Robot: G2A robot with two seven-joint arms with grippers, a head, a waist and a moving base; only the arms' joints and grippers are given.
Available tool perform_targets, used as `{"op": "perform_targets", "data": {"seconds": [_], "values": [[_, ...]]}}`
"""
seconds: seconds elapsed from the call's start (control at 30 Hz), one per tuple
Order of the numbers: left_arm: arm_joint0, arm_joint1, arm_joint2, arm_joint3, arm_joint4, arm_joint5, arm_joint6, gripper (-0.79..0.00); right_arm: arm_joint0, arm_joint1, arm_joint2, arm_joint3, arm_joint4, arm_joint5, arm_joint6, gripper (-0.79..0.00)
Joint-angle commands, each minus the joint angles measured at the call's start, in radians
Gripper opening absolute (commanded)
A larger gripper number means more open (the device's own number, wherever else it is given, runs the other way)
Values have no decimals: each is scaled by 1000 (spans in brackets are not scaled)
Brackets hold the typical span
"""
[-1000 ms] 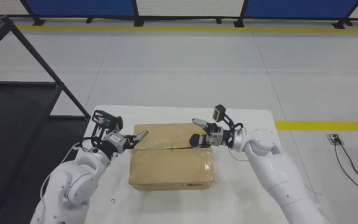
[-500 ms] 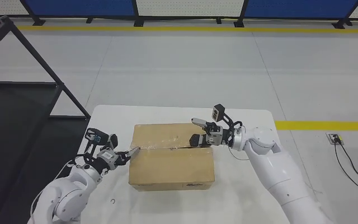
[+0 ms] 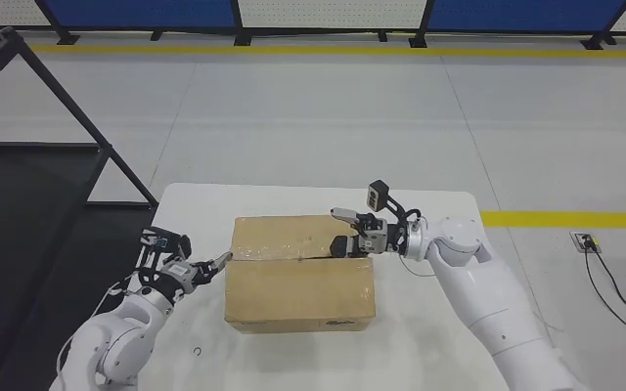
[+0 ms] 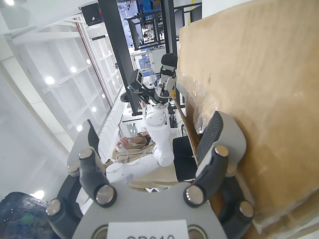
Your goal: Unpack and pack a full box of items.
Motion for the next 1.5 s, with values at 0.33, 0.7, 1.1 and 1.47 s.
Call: {"op": "perform_targets", "data": {"seconds": [0.33,0.7,1.1,1.47], "values": [[83,10,-50,-65,-39,-69,35,0,0,1,-12,-21,-5,14,10,0],[155,20,-91,-125,-12,-174,134,0,37,8,-23,-29,-57,136,-5,0],[208,28,-102,-142,33,-257,229,0,78,7,-73,-44,-110,278,11,0],[224,32,-105,-141,47,-275,277,0,103,-8,-106,-11,-81,266,-3,-425]]}}
